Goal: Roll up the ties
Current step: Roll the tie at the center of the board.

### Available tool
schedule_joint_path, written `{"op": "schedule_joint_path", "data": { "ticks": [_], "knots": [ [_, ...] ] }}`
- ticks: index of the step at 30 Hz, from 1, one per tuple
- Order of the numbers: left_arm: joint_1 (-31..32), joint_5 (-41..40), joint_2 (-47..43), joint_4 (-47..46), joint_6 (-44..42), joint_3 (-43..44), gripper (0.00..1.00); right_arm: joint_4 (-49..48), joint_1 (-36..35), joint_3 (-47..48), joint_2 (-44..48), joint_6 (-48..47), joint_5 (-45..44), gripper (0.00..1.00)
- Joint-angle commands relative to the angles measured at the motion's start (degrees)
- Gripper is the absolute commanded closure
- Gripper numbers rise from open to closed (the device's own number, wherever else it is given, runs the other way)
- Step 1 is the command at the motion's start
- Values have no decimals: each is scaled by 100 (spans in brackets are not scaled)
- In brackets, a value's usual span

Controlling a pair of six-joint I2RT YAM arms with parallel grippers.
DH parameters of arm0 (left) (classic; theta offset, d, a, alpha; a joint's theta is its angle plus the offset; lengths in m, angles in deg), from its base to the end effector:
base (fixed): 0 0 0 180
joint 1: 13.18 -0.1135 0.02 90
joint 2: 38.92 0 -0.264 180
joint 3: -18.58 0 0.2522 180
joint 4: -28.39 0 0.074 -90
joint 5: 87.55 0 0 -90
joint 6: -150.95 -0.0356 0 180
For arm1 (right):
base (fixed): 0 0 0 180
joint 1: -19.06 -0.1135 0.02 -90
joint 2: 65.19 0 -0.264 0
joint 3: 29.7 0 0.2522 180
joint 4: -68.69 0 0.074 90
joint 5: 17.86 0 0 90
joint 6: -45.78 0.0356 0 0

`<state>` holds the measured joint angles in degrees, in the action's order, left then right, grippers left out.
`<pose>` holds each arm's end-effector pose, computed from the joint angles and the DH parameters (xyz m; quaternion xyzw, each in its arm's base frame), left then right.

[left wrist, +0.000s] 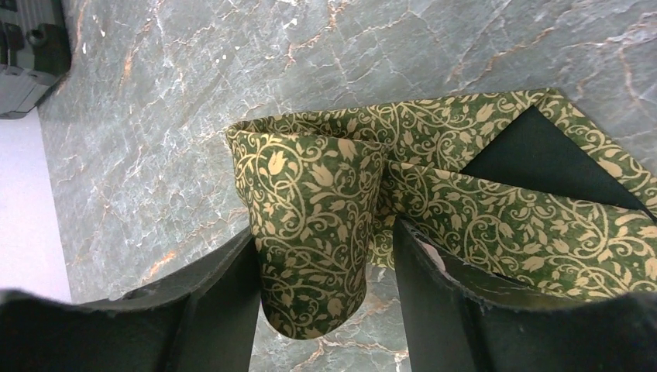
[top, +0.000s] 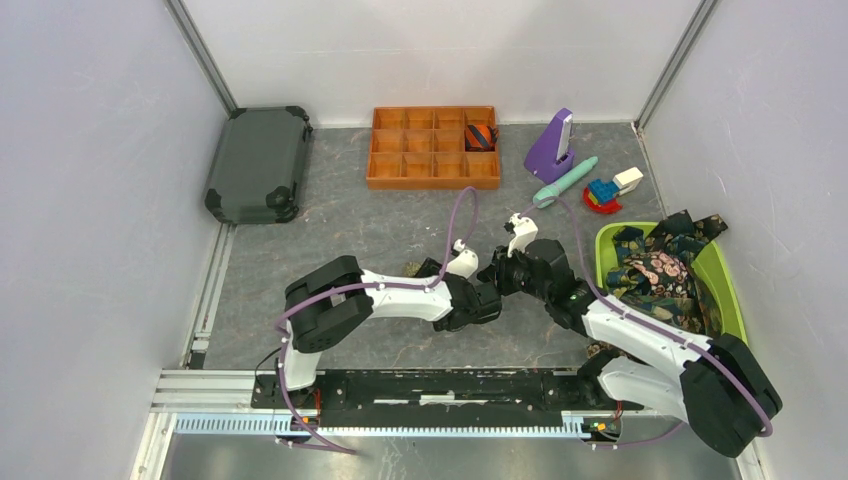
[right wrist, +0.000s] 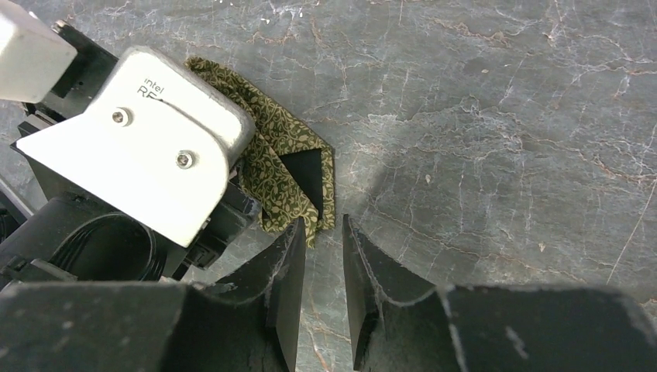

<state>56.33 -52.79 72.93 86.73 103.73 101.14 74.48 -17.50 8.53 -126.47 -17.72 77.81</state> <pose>0.1472 -0.3102 0.1409 0.1954 0.8641 0.2430 0.3951 0.1755 0.1345 0.1935 -0.1005 0.8543 0.3020 0.4108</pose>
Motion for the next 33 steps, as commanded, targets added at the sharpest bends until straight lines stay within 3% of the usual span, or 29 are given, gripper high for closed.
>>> {"op": "schedule_joint_path", "data": {
  "ticks": [1,18,24,29,33],
  "knots": [
    [67,351,-82,114,103,276,32,-3,26,169,107,-16,-79,69],
    [63,981,-1245,161,-501,378,19,137,28,947,-302,104,31,66],
    [-6,2067,-2181,-448,-1150,-131,17,-30,-13,999,-506,304,525,52],
    [-564,2988,-3379,-1128,-1312,-1030,17,-185,-226,1062,-629,523,590,41],
    [-1494,4016,-4183,-1775,-1447,-1728,19,-407,-500,1133,-944,748,535,37]
  ]
}}
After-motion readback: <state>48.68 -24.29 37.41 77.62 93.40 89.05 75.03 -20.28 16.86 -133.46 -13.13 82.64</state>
